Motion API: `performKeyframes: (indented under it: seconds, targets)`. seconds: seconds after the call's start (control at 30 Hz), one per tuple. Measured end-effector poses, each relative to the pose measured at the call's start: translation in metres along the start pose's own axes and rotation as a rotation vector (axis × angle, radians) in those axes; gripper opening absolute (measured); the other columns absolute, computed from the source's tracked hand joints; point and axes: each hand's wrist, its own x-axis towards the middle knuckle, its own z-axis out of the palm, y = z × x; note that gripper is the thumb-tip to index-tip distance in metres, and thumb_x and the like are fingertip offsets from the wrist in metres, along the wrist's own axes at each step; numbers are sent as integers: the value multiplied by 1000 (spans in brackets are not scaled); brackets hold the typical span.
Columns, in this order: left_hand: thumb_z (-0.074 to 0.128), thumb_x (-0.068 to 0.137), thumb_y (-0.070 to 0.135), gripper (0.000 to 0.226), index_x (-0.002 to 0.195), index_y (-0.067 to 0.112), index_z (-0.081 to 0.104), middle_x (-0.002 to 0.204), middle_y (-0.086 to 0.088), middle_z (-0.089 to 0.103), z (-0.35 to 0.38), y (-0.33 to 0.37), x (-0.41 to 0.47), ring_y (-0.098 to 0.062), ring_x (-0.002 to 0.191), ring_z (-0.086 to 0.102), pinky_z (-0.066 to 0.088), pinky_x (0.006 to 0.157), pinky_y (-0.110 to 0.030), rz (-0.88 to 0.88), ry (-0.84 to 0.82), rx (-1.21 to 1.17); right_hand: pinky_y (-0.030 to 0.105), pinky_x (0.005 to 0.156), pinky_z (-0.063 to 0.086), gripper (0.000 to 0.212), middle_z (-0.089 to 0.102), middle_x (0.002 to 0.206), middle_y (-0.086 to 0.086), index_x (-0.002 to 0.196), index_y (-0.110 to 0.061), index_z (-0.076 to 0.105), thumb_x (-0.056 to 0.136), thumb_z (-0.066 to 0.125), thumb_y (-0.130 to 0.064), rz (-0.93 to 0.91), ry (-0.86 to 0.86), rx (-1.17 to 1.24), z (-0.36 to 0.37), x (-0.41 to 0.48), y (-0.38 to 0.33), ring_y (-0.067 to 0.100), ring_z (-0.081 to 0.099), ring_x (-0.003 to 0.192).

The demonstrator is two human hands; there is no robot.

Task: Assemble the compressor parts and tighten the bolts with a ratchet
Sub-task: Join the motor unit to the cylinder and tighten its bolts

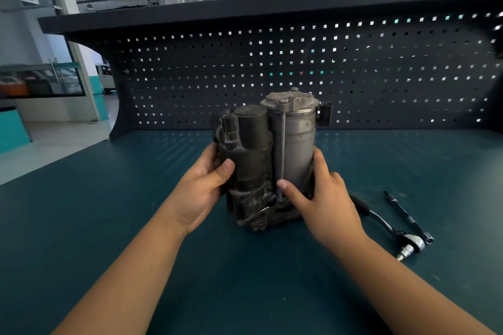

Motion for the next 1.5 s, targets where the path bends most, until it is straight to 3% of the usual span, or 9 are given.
performKeyframes:
  seconds: [0.37, 0.57, 0.83, 1.1, 1.2, 1.27, 1.37, 1.5]
  targets:
    - [78, 61, 54, 76, 126, 26, 51, 131, -2, 57, -6, -1, 1, -22, 124, 51, 47, 94, -34, -25, -25, 49, 32, 64, 36, 99, 38, 82, -18, 147, -34, 8, 62, 28, -81, -9, 19, -18, 1, 0, -1, 12, 38, 92]
    - [79, 56, 57, 88, 131, 28, 44, 136, 3, 53, -2, -6, -1, -17, 128, 46, 33, 108, -39, -65, -49, 59, 32, 64, 35, 100, 40, 82, -12, 147, -33, 9, 61, 27, -82, -9, 19, -21, 2, 0, 1, 11, 36, 91]
    - [71, 55, 70, 88, 132, 41, 40, 137, 16, 49, 0, -21, -9, -6, 131, 40, 32, 109, -31, -160, -57, 52, 30, 65, 35, 101, 46, 90, -7, 148, -31, 10, 61, 28, -81, 11, 5, 13, 3, -1, 2, 10, 36, 95]
    - [67, 72, 53, 74, 136, 27, 41, 134, 2, 54, 6, -28, -7, -11, 123, 51, 43, 101, -26, -133, -56, -107, 31, 66, 34, 110, 42, 80, -19, 146, -31, -17, 61, 26, -84, -71, -10, -19, 4, 1, 0, 14, 39, 96]
    - [54, 84, 39, 50, 131, 27, 44, 129, 5, 58, 17, -33, -7, -10, 121, 52, 46, 96, -24, -110, -21, -113, 32, 68, 32, 105, 54, 98, -4, 147, -30, -13, 63, 26, -80, -44, -9, -4, 2, 7, 6, 21, 43, 107]
    - [49, 84, 34, 47, 130, 28, 45, 131, 6, 57, 22, -36, -6, -10, 123, 51, 42, 102, -27, -99, 12, -95, 34, 74, 37, 102, 59, 115, 4, 148, -29, -9, 66, 28, -76, -45, -9, 17, 0, 11, 10, 25, 45, 113]
    - [51, 82, 36, 48, 129, 31, 45, 133, 8, 55, 24, -38, -5, -10, 125, 48, 35, 108, -33, -105, 7, -71, 43, 90, 44, 96, 56, 131, 2, 149, -31, -6, 70, 30, -74, -54, -23, 75, -2, 13, 12, 28, 46, 119]
    - [52, 83, 37, 50, 132, 30, 44, 134, 8, 54, 20, -39, -3, -10, 127, 45, 32, 109, -33, -106, 6, -75, 46, 93, 44, 92, 55, 132, 0, 149, -34, -2, 72, 31, -73, -56, -10, 115, -1, 13, 10, 27, 47, 120]
